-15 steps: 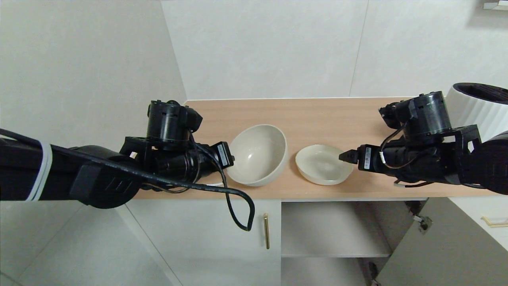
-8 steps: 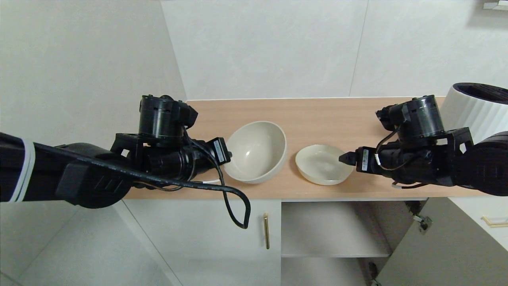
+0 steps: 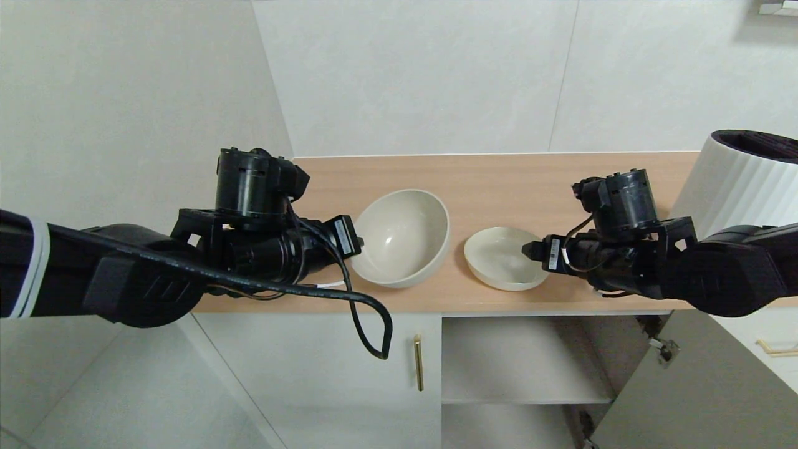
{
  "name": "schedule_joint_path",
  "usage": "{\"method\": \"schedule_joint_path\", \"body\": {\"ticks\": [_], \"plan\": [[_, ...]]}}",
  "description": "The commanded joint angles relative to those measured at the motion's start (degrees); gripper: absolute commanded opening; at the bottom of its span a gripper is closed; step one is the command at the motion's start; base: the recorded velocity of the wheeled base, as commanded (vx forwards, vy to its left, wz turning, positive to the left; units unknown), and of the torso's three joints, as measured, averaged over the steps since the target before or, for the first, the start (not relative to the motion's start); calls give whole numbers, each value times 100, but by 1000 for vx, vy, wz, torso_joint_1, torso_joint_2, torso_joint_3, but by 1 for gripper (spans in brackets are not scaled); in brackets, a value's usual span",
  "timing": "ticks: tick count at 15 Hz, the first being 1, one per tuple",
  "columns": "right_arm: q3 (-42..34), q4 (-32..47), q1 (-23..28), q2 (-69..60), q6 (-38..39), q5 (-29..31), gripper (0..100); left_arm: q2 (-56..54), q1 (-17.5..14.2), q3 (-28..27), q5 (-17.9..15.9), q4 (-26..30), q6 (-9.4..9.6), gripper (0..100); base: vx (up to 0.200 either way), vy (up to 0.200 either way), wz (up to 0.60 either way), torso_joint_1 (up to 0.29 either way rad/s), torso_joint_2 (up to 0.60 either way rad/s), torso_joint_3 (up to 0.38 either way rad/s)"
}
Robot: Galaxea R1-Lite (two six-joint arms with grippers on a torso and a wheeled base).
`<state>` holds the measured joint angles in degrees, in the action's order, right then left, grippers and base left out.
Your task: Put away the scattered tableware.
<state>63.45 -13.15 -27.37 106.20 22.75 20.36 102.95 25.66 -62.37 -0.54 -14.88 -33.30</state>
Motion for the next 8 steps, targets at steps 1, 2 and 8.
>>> {"method": "schedule_joint_path", "body": {"ticks": [1, 2, 8], "plan": [[-8, -3, -5, 49, 2, 3, 100, -21, 0, 5, 1, 3, -1, 0, 0, 0, 0, 0, 0, 0], [-8, -3, -5, 49, 2, 3, 100, -21, 0, -4, 1, 3, -1, 0, 0, 0, 0, 0, 0, 0], [-17, -3, -5, 23, 10, 3, 0, -29, 0, 5, 1, 3, 8, 0, 0, 0, 0, 0, 0, 0]]}}
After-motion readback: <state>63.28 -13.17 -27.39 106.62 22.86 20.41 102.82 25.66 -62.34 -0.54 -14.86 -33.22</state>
